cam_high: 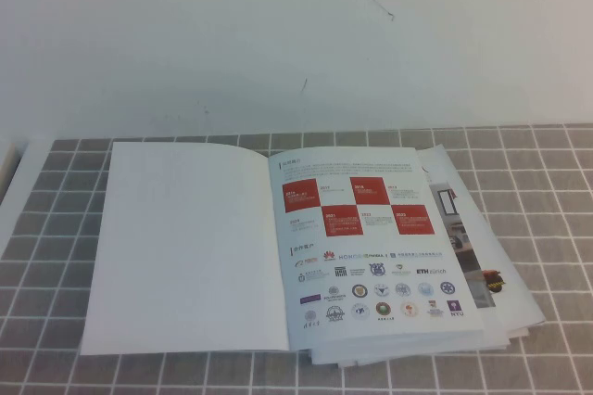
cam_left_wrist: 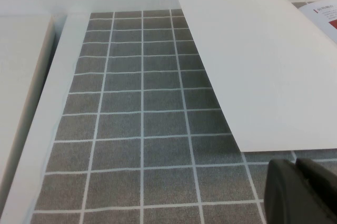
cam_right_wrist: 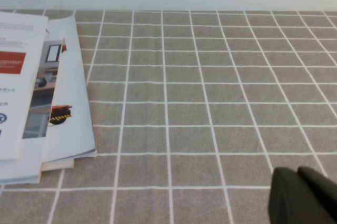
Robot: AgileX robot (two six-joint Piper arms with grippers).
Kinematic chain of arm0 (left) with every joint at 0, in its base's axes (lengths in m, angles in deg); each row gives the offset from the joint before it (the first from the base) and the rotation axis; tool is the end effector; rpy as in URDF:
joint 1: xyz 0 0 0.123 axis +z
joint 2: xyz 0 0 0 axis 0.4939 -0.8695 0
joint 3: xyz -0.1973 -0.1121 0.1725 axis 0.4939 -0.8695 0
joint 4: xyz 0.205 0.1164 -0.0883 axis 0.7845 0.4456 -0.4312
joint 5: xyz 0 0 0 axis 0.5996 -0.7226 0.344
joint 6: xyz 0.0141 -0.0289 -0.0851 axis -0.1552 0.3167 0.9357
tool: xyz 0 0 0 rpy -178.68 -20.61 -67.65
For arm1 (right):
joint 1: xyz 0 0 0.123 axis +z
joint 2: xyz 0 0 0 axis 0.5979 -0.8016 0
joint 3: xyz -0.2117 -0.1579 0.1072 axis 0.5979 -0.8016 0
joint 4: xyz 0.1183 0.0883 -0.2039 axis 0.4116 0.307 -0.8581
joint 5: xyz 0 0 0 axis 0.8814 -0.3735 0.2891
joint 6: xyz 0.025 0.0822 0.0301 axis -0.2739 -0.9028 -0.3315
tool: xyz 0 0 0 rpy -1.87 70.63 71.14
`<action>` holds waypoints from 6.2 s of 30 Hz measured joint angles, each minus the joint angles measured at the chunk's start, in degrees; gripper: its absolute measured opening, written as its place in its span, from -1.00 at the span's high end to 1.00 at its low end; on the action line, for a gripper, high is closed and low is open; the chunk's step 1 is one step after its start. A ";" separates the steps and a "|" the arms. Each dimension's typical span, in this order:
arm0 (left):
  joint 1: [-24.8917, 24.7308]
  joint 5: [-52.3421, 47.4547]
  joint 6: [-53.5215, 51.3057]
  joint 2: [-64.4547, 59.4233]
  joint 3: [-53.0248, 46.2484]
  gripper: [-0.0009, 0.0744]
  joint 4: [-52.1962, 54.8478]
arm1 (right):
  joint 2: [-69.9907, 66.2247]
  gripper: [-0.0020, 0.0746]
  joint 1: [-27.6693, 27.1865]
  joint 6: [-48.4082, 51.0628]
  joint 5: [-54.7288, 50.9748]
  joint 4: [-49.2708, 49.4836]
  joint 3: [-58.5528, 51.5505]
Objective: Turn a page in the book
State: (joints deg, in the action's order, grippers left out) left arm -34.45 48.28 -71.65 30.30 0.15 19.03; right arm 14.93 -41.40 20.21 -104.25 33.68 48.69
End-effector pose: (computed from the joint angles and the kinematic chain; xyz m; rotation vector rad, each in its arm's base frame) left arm 0.0528 -0.0064 0.1784 0.0066 1.8208 -0.1428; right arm 0.0528 -0.0046 0.1753 0.0203 1.8475 -0.1040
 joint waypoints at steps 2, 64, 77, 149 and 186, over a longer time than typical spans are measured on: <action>0.00 0.00 0.00 0.00 0.00 0.99 0.00 | 0.00 0.95 0.00 0.00 0.00 0.00 0.00; 0.00 41.45 0.68 0.00 -0.07 0.99 1.07 | 0.00 0.95 0.00 -8.94 33.92 3.04 0.22; 0.00 6.10 -0.93 -13.64 25.51 0.99 1.07 | -12.44 0.95 0.00 -8.66 1.80 -4.12 24.96; -9.11 -10.50 -38.50 -115.29 70.50 0.99 -42.01 | -122.90 -0.02 13.06 42.25 -23.00 48.91 79.54; -9.11 -10.28 -44.57 -115.79 70.50 0.99 -52.58 | -128.34 -0.03 13.29 28.10 -43.45 37.53 93.66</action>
State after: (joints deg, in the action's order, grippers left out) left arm -43.55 38.01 -116.23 -85.49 70.65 -33.55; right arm -113.41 -28.11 48.31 -147.70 71.21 142.35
